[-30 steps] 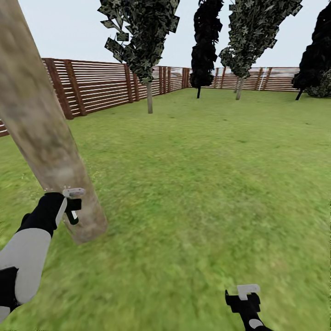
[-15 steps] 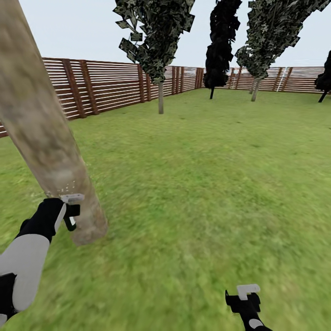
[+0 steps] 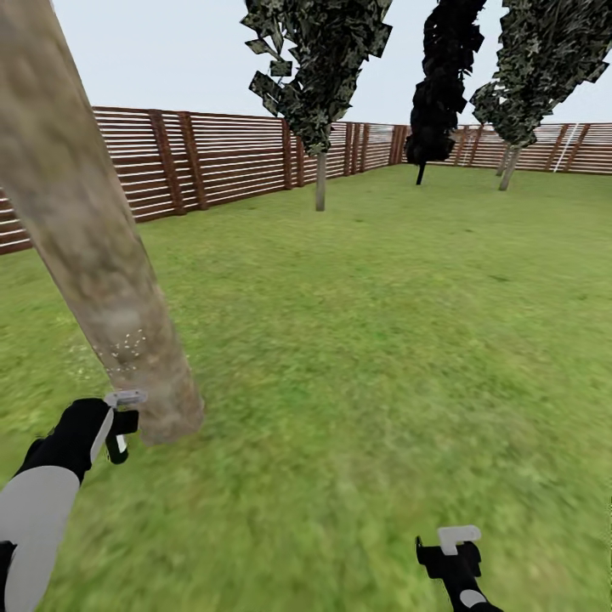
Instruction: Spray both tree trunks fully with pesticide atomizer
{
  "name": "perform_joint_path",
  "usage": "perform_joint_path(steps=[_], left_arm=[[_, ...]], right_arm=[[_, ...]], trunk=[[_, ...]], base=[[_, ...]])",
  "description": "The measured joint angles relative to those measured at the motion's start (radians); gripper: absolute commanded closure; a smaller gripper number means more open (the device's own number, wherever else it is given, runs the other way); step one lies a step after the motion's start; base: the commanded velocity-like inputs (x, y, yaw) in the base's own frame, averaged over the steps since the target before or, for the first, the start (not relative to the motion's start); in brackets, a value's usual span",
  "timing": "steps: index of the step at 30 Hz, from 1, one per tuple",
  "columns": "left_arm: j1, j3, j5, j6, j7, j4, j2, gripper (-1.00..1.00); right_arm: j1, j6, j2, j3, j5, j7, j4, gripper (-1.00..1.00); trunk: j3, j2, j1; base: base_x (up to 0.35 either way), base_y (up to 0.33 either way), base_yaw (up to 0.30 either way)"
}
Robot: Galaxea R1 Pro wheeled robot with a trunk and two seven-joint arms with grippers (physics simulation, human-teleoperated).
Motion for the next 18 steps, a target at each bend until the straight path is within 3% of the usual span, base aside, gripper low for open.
perform_joint_path(steps=[1,3,7,8,10,15,18], left_arm=[[0.011,0.001,0.0,-0.005,0.0,0.001,-0.001,1.0],[0.039,0.003,-0.001,-0.077,0.005,0.009,-0.001,1.0],[0.049,0.014,0.002,-0.113,0.051,0.09,-0.013,1.0],[0.049,0.03,0.003,-0.121,0.056,0.109,-0.013,1.0],[0.05,0.102,0.001,-0.197,0.067,0.132,-0.012,1.0],[0.051,0.119,0.005,-0.214,0.123,0.143,-0.011,1.0],[0.051,0.118,0.009,-0.214,0.123,0.144,-0.014,1.0]], right_arm=[[0.0,0.0,-0.001,-0.001,0.0,0.0,0.001,-1.0],[0.0,0.0,-0.001,0.0,0.001,0.0,0.001,-1.0],[0.0,0.0,0.0,0.0,0.0,0.001,0.002,-1.0],[0.0,0.0,0.0,0.0,0.0,0.001,0.002,-1.0],[0.0,0.0,0.002,0.0,0.0,0.001,0.001,-1.0],[0.0,0.0,0.003,0.0,0.001,0.001,0.003,-1.0],[0.0,0.0,0.003,0.0,0.001,0.001,0.003,-1.0]], trunk=[[0.0,0.0,0.0],[0.0,0.0,0.0],[0.0,0.0,0.0],[0.0,0.0,0.0],[0.0,0.0,0.0],[0.0,0.0,0.0],[0.0,0.0,0.0]], base=[[0.154,-0.26,0.003],[0.168,-0.25,0.001],[0.176,-0.243,0.018],[0.176,-0.242,0.183],[0.197,-0.234,0.253],[0.23,-0.206,0.273],[0.263,-0.171,0.259]])
